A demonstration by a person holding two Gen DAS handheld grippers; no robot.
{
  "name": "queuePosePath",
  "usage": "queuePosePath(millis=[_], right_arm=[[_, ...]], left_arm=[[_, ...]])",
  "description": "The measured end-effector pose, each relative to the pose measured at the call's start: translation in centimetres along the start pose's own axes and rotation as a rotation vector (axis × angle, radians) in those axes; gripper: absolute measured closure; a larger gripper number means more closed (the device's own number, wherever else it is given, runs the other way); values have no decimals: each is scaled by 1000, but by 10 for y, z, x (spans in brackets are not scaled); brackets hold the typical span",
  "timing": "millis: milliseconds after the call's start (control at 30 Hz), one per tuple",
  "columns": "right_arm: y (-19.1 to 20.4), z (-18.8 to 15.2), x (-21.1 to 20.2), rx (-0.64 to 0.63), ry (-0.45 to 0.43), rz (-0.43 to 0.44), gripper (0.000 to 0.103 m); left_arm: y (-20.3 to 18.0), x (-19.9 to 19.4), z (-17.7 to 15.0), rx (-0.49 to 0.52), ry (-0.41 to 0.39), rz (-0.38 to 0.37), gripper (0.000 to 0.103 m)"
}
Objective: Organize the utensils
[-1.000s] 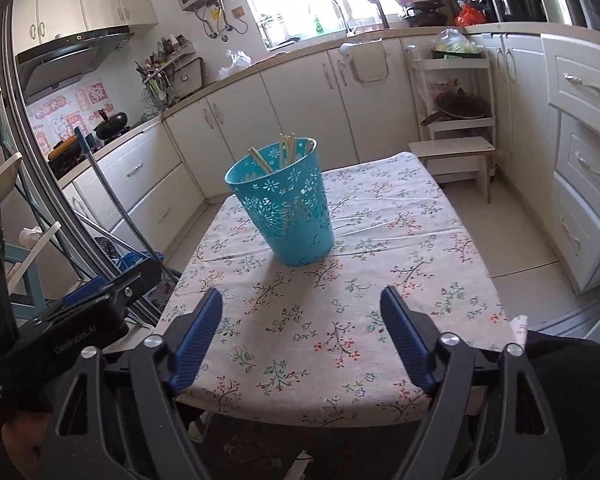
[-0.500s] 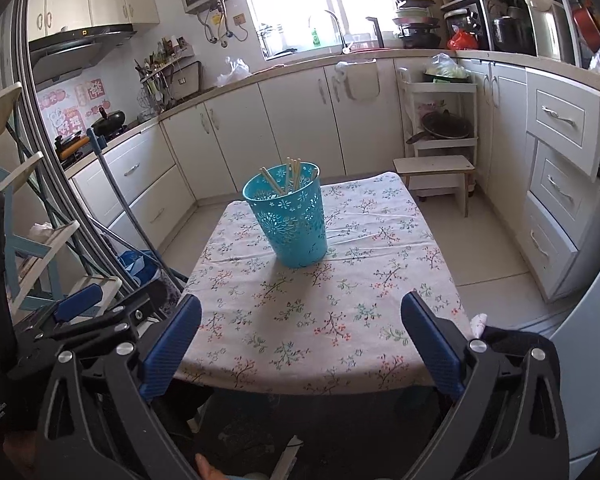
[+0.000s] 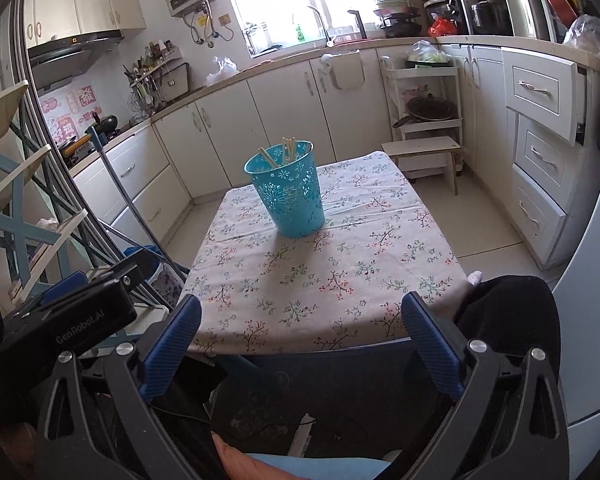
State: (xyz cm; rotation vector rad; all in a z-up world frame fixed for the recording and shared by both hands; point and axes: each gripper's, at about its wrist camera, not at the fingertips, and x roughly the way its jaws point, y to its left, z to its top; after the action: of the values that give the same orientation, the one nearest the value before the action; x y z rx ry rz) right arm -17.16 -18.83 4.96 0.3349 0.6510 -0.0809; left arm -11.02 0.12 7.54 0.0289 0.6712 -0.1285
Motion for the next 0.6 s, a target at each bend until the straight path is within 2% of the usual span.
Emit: queuePosePath(millis=[167, 600], right_arm=[[0, -4, 3, 8, 25, -11, 7], [-1, -11, -1, 17, 33, -24, 7]], left_arm=[[5, -4, -5, -16, 6, -26, 8], [3, -11, -9, -7, -6, -13, 8]])
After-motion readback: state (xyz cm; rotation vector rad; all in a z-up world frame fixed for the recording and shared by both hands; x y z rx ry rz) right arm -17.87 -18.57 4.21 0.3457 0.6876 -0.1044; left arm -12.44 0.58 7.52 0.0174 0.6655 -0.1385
